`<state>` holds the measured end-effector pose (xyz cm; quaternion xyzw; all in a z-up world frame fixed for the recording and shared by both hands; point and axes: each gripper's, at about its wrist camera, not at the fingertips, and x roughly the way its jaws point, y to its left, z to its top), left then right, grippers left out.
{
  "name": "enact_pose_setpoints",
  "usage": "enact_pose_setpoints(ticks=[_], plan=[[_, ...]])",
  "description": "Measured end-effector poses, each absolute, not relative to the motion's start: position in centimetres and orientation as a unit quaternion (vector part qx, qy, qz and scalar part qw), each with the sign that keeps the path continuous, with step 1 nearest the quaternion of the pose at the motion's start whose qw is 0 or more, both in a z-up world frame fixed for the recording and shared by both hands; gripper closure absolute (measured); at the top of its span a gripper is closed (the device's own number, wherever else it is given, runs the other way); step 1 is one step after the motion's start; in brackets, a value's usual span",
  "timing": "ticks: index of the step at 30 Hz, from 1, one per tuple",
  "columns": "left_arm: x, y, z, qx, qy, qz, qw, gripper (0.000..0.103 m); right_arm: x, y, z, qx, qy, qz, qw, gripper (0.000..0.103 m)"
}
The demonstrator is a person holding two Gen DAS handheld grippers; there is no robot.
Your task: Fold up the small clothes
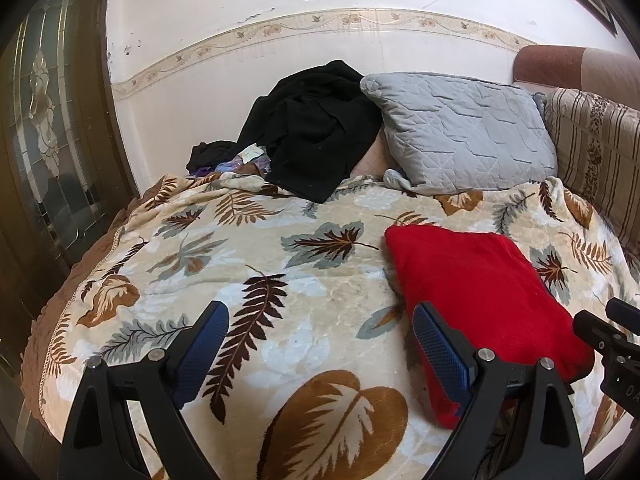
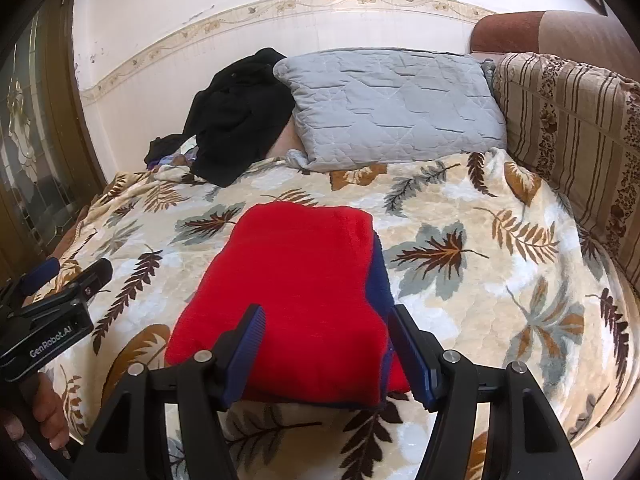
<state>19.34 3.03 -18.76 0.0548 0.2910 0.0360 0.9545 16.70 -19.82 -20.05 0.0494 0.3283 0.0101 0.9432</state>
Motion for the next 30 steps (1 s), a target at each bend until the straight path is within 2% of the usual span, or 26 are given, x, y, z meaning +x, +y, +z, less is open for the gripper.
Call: enact_pose_setpoints(ticks=[30], plan=[[19.4,2.2,-19.0,0.056,0.3,0.03,0.952,0.01,17.5,-19.3,-20.0,0.04,0.326,-0.018,0.944,0.035]])
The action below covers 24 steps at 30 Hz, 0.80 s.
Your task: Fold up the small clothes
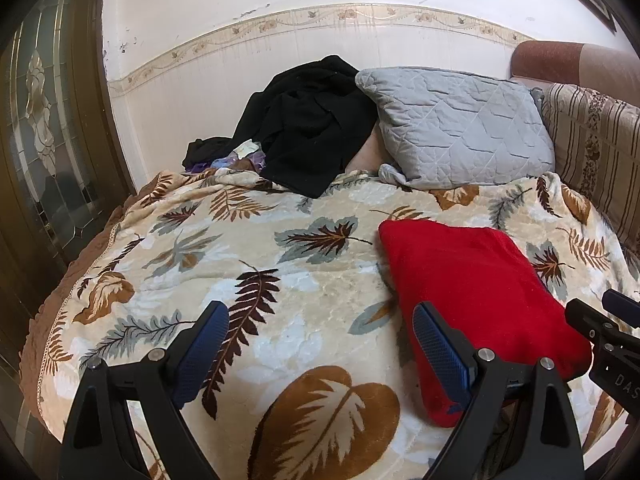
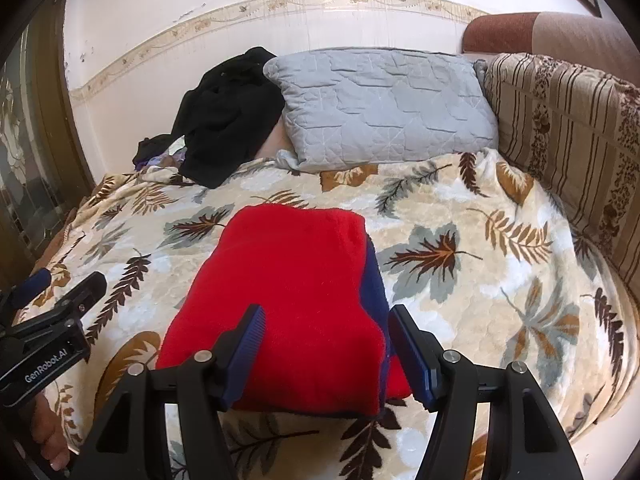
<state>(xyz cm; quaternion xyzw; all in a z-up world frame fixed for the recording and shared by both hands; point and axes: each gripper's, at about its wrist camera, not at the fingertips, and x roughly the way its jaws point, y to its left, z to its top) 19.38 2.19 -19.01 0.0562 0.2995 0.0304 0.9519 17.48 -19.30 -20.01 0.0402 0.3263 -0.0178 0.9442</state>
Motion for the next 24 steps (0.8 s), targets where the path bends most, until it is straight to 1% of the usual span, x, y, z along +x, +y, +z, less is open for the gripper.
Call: enact_pose_setpoints(ticks=[8,24], plan=[[19.2,2.5,-18.7,0.049,0.296,0.034,0.953,0.01,17.3,-18.8,-19.9,0.018,0.316,-0.026,0.948,0.035],[18.9,3.1,-17.9,0.04,0.285,0.033,0.957,0.01,17.4,-18.4,-19.8,0.011,0.311,-0.025,0.95,0.035]])
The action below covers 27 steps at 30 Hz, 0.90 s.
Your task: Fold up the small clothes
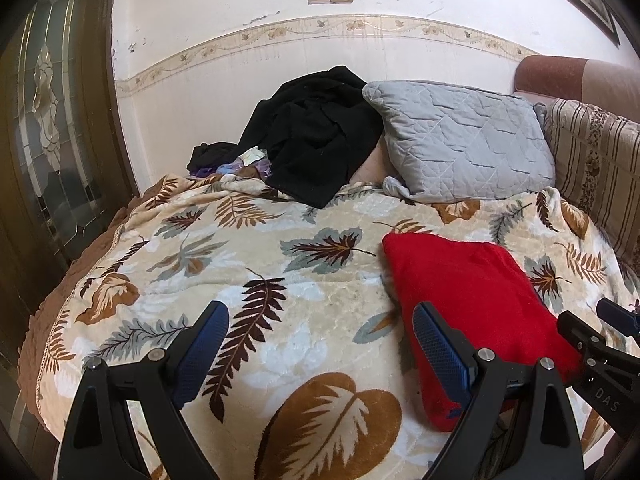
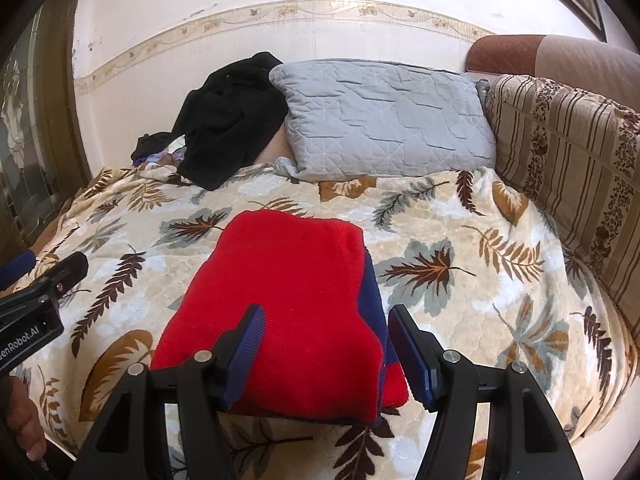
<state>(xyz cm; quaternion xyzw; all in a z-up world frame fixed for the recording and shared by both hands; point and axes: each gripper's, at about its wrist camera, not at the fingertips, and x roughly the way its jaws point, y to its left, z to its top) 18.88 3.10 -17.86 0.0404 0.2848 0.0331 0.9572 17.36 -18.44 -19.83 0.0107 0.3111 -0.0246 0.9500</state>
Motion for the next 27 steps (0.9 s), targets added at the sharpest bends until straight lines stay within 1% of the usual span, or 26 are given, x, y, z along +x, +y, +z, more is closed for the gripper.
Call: enact_pose_setpoints(ticks=[27], plan=[[18.28,3.5,-17.09,0.035,0.274,0.032,0.961,0.01,16.99,-18.39,-19.5,0.007,0.301,-0.028,0.953,0.035]])
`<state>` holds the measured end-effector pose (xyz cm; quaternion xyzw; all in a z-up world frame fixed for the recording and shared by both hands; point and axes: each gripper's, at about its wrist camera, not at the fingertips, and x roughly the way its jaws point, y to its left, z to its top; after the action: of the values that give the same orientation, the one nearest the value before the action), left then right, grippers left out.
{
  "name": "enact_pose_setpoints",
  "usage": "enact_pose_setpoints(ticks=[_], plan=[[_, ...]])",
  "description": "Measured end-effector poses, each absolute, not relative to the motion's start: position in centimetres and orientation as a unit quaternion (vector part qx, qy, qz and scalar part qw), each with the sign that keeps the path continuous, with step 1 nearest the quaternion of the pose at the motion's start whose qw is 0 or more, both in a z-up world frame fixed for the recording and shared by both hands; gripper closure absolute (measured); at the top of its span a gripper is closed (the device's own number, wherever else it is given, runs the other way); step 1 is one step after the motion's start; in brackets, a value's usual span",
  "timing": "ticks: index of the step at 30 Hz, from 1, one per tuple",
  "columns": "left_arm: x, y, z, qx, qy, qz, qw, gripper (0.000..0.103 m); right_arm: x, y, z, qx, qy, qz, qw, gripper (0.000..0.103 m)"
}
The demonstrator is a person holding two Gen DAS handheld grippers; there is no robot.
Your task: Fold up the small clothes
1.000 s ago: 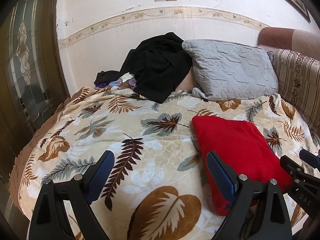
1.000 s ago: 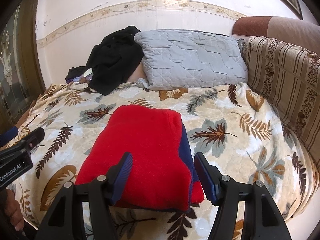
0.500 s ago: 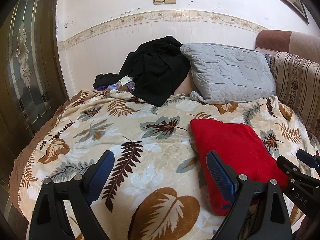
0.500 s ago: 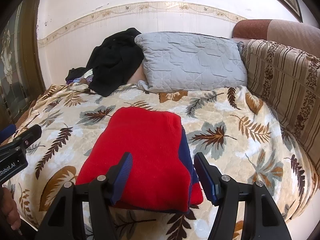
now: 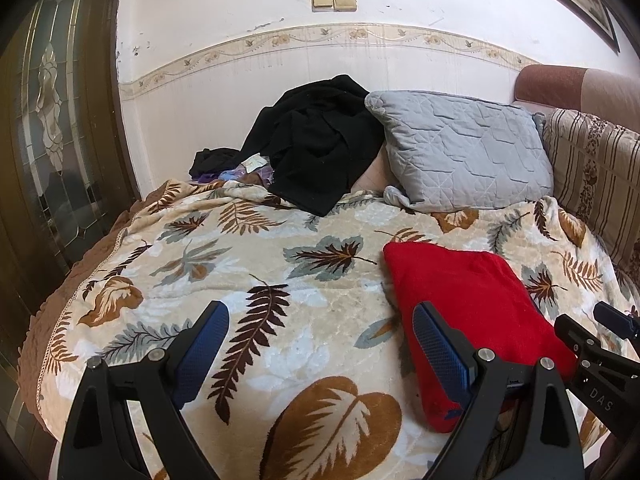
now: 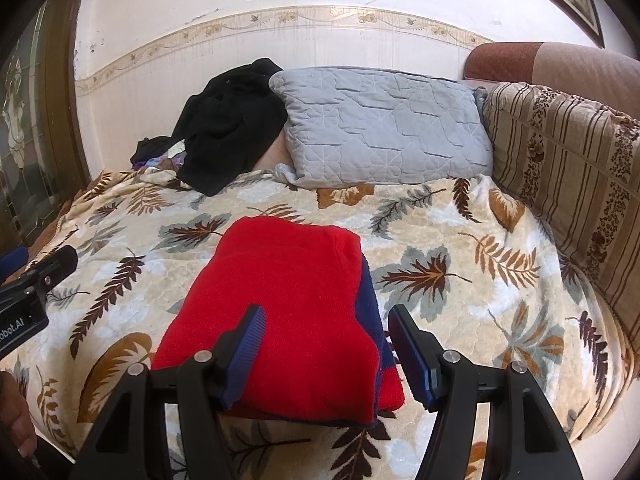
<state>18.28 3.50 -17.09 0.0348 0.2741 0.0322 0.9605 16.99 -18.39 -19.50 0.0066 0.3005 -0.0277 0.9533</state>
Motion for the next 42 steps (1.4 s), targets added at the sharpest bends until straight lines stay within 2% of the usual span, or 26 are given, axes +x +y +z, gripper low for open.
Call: enact_pose_setpoints(ticks=[42], plan=[[17.4,3.7,-15.9,0.024,0.263,0.026,0.964,0.01,16.7,-17.6,-19.2,-0.005,0.292,-0.02,0.956,0.035]])
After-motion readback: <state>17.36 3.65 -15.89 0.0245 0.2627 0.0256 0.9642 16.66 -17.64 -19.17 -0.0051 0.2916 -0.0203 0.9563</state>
